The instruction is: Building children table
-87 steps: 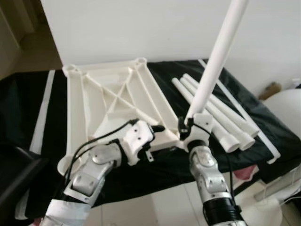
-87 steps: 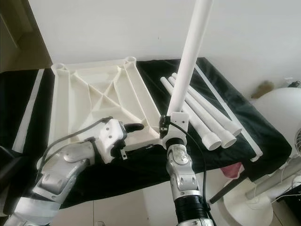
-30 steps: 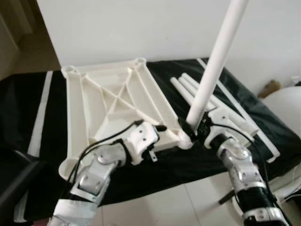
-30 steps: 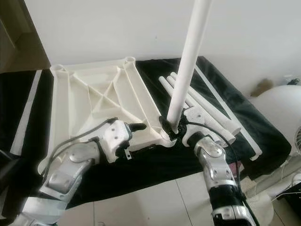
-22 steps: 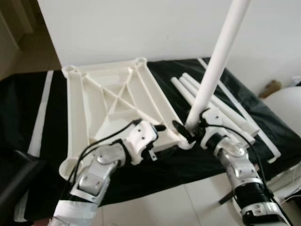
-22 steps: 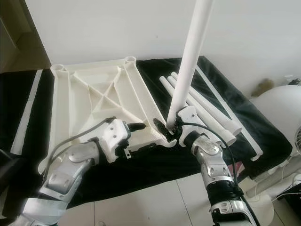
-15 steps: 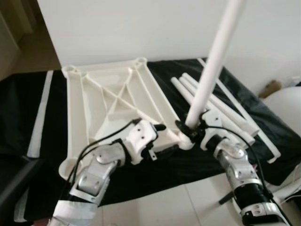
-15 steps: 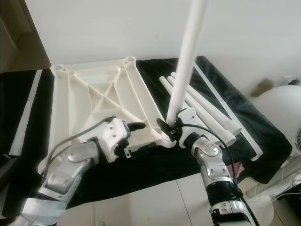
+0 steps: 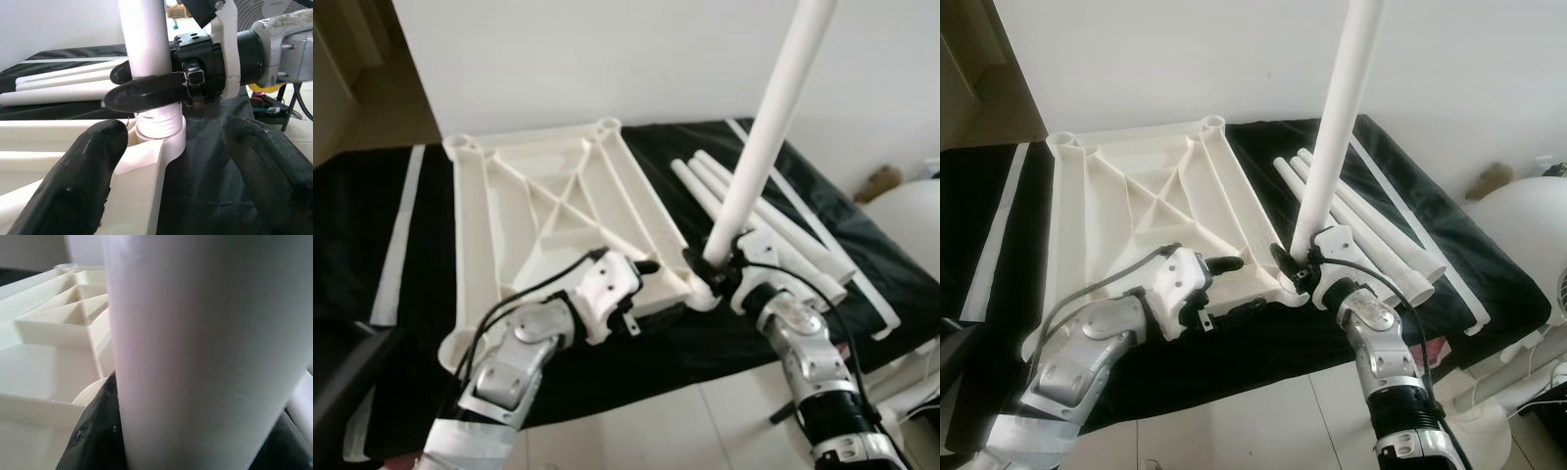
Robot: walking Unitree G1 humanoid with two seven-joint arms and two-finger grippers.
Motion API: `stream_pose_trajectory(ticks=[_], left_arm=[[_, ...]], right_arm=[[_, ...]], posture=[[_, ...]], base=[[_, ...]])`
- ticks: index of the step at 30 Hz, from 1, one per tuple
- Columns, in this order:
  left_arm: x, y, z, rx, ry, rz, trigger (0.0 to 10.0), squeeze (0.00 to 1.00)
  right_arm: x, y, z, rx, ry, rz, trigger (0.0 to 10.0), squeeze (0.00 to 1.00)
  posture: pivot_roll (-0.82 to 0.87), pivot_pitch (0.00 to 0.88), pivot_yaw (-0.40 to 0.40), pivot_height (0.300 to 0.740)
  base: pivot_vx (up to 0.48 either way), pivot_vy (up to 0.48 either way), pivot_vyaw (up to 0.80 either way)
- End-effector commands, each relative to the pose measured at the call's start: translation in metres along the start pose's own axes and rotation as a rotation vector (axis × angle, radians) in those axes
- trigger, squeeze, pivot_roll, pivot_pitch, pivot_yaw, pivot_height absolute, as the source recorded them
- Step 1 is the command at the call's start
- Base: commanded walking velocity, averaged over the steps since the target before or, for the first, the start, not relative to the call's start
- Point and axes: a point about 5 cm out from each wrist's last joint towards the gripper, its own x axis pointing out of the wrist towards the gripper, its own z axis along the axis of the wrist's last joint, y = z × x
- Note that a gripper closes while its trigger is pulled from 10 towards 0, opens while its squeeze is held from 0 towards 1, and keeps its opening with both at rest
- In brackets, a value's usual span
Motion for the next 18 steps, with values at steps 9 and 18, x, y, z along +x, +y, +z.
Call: stream_pose_trajectory(ticks=[9, 18], left_arm=[[0.0, 0.002, -0.006, -0.024, 0.033, 0.037, 10.0, 0.0], [0.0, 0.004, -0.005, -0.023, 0.034, 0.043, 10.0, 0.0]], right_arm=[[-0.004, 0.014, -0.02, 0.122, 0.137, -0.401, 10.0, 0.0], [0.017, 0.038, -0.009, 0.199, 0.086, -0.401, 10.0, 0.0]], posture=[[-0.04, 0.029, -0.035, 0.74], [-0.03, 0.019, -0.034, 0.74]], base=[[0.0, 0.0, 0.0], [0.0, 0.0, 0.0]])
